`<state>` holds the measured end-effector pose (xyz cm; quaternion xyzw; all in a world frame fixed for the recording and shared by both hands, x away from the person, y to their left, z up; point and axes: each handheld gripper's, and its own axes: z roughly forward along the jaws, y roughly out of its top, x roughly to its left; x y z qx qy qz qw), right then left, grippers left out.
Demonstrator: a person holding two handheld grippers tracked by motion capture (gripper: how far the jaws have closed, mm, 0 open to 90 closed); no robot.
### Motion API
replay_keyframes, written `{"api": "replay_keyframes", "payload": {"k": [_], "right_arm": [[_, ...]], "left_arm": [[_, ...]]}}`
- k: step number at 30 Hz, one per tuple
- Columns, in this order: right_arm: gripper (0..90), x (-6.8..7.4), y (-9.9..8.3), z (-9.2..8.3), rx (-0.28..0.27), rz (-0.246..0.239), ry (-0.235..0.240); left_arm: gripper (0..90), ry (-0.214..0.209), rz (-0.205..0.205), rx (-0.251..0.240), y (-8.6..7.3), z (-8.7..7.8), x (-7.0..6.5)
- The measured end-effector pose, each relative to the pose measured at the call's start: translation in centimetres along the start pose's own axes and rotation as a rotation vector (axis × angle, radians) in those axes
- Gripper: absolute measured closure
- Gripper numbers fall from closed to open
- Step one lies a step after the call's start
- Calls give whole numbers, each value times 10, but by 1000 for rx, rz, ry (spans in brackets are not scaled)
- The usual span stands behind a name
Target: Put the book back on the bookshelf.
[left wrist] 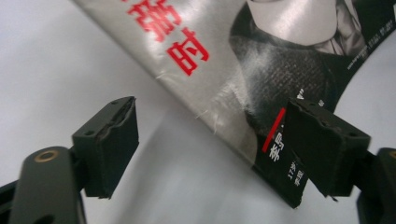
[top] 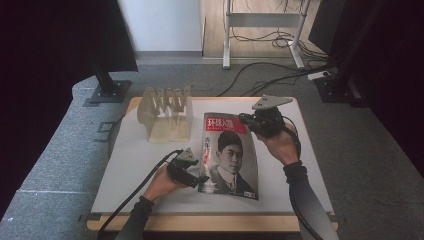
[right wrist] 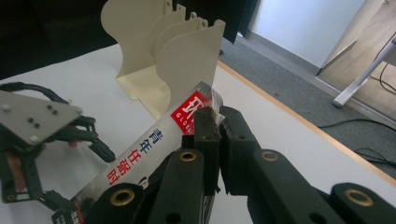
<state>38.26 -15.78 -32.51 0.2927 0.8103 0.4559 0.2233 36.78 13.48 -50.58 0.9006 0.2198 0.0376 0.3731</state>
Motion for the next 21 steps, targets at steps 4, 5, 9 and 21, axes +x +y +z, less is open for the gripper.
{"api": "replay_keyframes", "payload": {"k": [4,5,9,21], "right_arm": [[850,3,4,-3,-12,-13,13],[850,3,4,-3,-12,-13,13],[850,5,5,-5,-12,-24,23],[850,1,5,-13,-16,-20,5]], "left_arm": [[251,-37,26,17,2,6,0],[274,-60,29,16,3,7,1],[348,-91,62,25,6,8,-1],[730,-163,70,-23,12,-7,-2]]}}
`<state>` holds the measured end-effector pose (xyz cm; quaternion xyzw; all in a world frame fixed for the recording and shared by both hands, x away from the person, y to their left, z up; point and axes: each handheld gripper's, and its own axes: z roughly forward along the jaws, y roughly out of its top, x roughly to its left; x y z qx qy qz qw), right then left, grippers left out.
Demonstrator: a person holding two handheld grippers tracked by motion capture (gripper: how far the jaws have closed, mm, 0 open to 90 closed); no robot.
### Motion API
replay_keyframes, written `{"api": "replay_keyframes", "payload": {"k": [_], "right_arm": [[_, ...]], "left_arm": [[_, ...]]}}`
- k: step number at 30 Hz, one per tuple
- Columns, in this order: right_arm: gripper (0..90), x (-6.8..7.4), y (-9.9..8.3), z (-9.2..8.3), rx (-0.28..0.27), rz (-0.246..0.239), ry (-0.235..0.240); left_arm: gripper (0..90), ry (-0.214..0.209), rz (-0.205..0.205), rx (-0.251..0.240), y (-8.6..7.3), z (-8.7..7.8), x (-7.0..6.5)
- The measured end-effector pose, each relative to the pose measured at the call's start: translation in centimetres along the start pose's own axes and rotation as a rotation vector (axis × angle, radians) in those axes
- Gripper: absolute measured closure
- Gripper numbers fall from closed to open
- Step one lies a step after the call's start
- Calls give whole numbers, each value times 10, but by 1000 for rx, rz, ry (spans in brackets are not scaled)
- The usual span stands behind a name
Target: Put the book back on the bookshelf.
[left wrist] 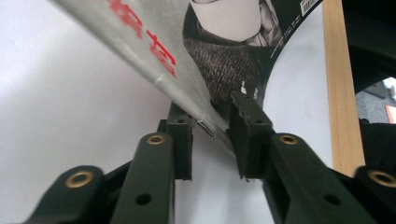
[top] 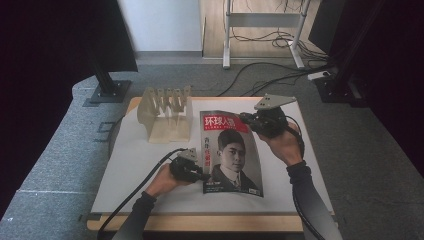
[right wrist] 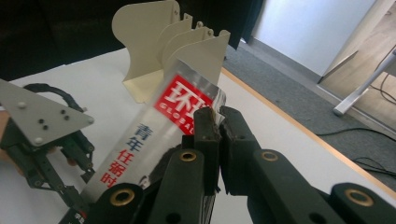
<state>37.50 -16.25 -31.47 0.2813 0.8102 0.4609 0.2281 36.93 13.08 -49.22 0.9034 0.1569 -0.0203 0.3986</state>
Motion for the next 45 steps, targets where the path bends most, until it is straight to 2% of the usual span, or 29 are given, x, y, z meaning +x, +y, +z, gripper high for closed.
{"api": "replay_keyframes", "payload": {"k": [2,6,9,11,16,21,27,31,33,39,42,45], "right_arm": [[849,-1,3,-5,-14,3,-15],[848,-3,7,-13,-29,0,-13],[846,-3,9,-16,-30,0,-12],[846,-4,8,-19,-28,2,-8],[844,-10,0,-26,-19,30,20],[841,-11,-4,-35,-17,35,36],[840,-9,-13,-48,-27,44,54],[840,-7,-19,-55,-34,42,64],[840,-7,-21,-58,-38,41,67],[839,-4,-25,-63,-37,27,75],[839,-4,-27,-65,-40,23,74],[839,-3,-28,-67,-44,21,76]], "left_arm": [[776,46,9,-10,2,-5,0],[817,137,25,-42,4,-16,0],[833,215,50,-51,4,-22,-1],[838,243,77,-51,2,-22,-3],[854,231,89,-58,-6,-22,-5],[853,227,120,-59,-8,-21,-11],[812,222,166,-36,-7,-18,-20],[754,197,148,-75,-4,-22,-21],[742,186,141,-81,-1,-24,-21],[705,191,156,-84,15,-33,-25],[693,193,156,-129,26,-44,-27],[688,205,163,-145,38,-54,-29]]}}
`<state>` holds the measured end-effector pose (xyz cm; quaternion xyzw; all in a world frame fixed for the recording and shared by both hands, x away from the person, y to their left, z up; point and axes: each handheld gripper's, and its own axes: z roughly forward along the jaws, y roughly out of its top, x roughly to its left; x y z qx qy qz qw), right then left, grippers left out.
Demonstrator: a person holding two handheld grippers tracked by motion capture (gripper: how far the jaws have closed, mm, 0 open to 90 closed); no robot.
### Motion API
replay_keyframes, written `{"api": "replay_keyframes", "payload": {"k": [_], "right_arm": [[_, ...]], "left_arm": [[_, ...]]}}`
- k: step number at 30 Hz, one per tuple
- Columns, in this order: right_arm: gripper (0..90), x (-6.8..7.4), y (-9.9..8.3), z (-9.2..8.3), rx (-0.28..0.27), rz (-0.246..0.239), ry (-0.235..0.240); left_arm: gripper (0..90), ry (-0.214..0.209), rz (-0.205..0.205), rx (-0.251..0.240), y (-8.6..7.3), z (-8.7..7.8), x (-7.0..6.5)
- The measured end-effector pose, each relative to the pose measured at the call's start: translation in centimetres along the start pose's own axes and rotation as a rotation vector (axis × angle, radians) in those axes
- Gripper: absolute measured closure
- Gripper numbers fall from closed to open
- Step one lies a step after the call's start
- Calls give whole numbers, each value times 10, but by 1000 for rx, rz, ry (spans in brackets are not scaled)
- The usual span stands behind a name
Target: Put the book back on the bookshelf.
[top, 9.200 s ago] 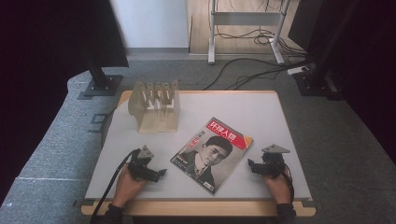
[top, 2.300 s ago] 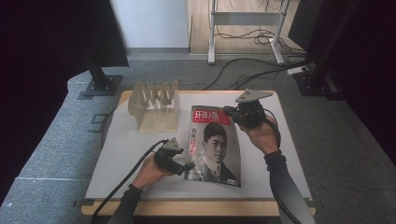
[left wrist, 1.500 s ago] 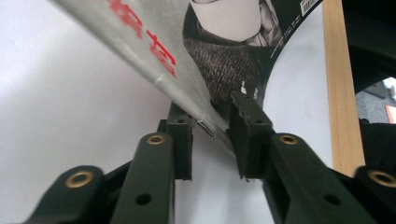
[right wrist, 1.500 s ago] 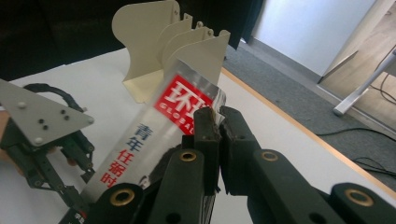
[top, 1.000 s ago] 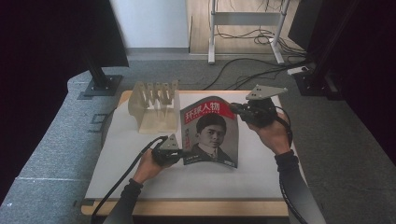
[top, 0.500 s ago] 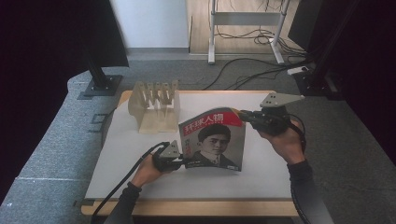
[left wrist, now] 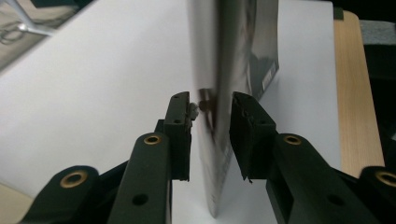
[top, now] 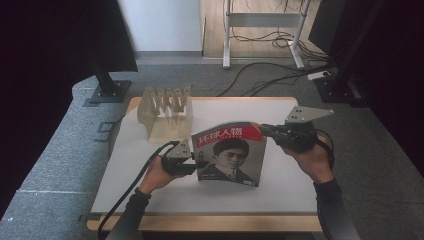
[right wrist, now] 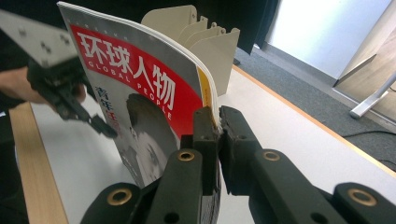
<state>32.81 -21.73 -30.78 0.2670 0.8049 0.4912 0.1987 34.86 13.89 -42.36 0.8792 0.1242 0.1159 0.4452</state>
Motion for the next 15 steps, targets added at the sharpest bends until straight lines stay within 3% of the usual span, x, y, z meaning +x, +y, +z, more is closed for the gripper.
{"api": "replay_keyframes", "payload": {"k": [8,12,15], "right_arm": [[838,1,-2,-1,-6,-1,2],[837,1,-2,-2,-6,-4,4],[833,2,-3,-2,-8,-7,5]], "left_arm": [[663,2,28,-12,45,-25,6],[645,32,41,-22,63,-31,7],[783,44,57,-43,72,-33,6]]}}
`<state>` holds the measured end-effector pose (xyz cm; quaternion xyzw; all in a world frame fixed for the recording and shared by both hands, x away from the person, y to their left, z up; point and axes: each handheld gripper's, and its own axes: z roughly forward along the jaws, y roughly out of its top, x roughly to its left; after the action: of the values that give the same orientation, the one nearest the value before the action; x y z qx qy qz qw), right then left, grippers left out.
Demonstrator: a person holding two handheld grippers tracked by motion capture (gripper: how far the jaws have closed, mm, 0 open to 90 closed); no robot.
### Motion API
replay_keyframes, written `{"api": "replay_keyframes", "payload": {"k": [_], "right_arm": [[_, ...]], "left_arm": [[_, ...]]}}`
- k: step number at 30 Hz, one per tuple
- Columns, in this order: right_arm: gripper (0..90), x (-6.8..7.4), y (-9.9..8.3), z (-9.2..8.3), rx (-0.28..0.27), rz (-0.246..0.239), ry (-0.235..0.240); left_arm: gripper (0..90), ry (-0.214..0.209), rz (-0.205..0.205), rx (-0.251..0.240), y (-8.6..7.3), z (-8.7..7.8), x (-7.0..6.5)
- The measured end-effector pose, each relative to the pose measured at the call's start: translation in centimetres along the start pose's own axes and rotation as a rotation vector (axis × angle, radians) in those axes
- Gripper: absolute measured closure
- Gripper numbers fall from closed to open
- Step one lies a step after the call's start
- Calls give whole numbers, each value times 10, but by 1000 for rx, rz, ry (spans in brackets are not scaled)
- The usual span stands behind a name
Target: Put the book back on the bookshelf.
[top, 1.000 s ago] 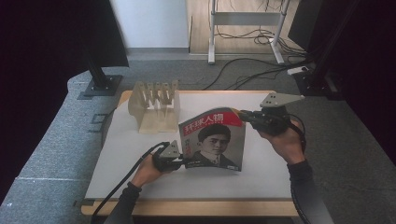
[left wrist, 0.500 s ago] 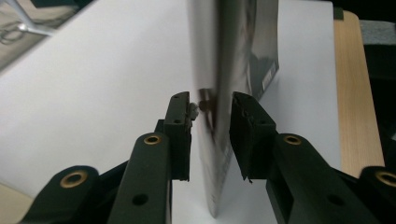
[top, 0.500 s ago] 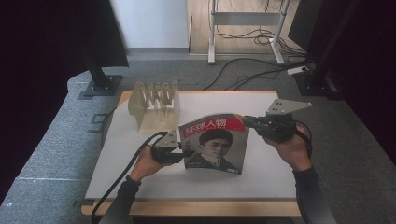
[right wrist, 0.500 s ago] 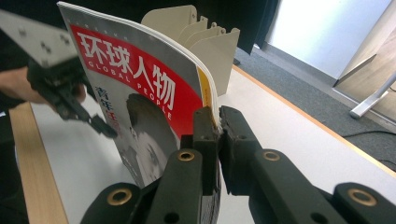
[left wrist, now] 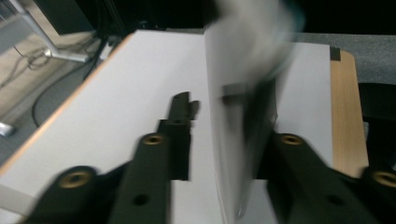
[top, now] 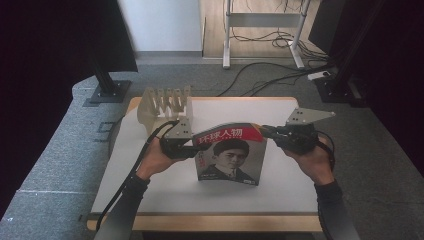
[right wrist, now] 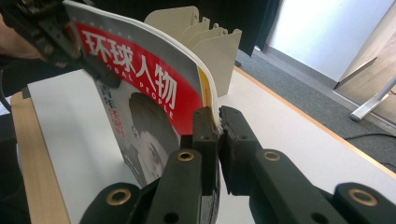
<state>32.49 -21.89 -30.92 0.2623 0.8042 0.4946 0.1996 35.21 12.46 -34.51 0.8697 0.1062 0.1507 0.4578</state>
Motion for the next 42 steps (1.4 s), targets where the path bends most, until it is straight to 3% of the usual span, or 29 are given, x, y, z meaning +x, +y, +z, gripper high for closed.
{"api": "replay_keyframes", "payload": {"k": [5,12,16,29,35,42], "right_arm": [[742,-3,-1,-5,-12,5,-25],[664,-12,-10,-18,1,22,-74],[636,-14,-16,-17,9,23,-85],[482,-18,-50,-1,56,68,-80],[381,-17,-68,10,80,81,-80],[323,-16,-86,21,104,92,-82]], "left_arm": [[859,-45,-42,3,0,-1,4],[866,-33,-11,5,0,-2,2],[866,-31,-19,4,-1,-3,1],[867,15,-71,11,-9,-17,9],[869,37,-116,11,-11,-24,13],[870,65,-164,6,-17,-34,20]]}}
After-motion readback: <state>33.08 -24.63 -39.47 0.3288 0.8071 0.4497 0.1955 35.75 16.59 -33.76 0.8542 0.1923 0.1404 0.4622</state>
